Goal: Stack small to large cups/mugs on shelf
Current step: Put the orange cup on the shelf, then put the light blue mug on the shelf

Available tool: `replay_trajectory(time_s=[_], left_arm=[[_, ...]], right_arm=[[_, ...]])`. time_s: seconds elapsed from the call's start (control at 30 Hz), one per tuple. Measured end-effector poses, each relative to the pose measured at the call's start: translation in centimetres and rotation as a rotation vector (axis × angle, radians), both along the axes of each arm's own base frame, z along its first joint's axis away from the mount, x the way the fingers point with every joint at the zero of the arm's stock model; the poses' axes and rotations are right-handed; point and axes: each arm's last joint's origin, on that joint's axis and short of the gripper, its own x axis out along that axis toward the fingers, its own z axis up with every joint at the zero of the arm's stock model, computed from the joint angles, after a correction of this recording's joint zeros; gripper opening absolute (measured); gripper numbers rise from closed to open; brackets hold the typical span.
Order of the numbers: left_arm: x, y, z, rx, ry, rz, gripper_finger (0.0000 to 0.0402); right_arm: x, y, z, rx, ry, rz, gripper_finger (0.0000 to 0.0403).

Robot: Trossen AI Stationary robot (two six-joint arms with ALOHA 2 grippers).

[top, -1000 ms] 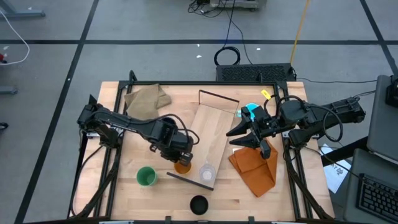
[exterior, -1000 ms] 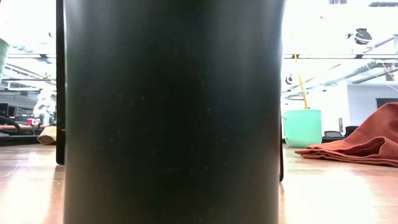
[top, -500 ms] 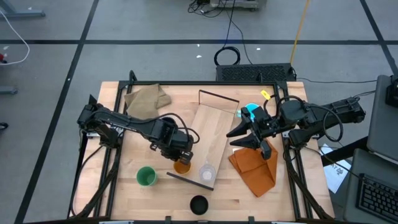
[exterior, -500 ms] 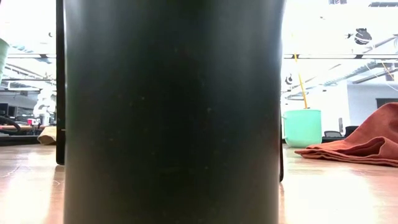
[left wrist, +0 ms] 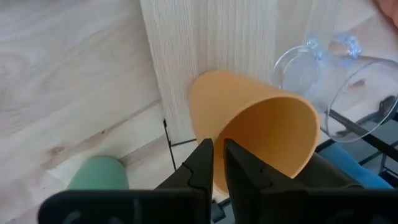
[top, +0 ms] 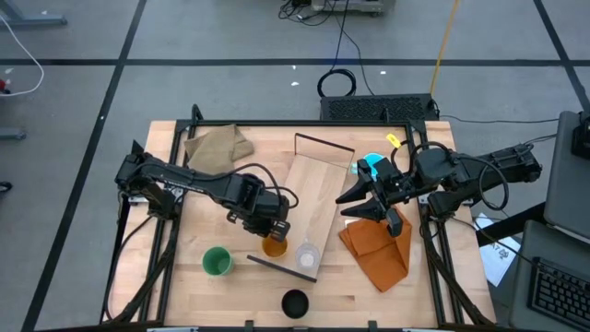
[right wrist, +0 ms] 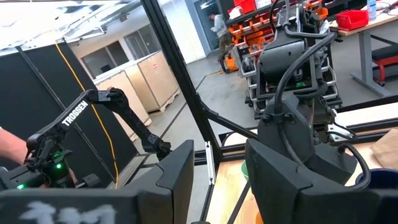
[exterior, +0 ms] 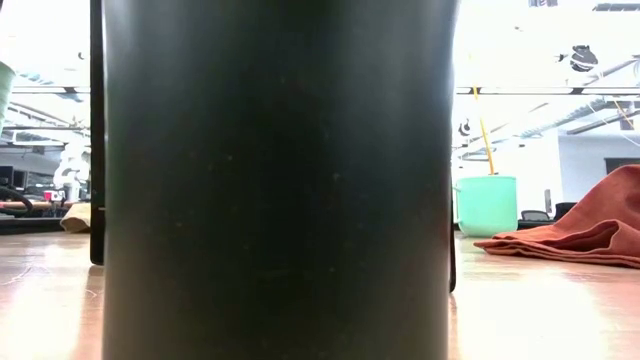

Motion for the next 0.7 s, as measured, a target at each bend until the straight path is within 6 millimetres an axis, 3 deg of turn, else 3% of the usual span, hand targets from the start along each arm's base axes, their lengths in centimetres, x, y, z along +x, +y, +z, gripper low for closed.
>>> replay_trajectory(time_s=[0.4,0.7], left_arm=[[0.17,-0.05,0.05,0.003,-0.025,-0.022,0.0042],[0.58,0.04,0.2,-0.029,-0.062,-0.023,0.013]], right_arm=[[0.0,0.0,-0.07,-0.002,0.007,0.0,0.0137],[0.0,-0.01,-0.07,-0.002,0.007,-0.001,0.0137]])
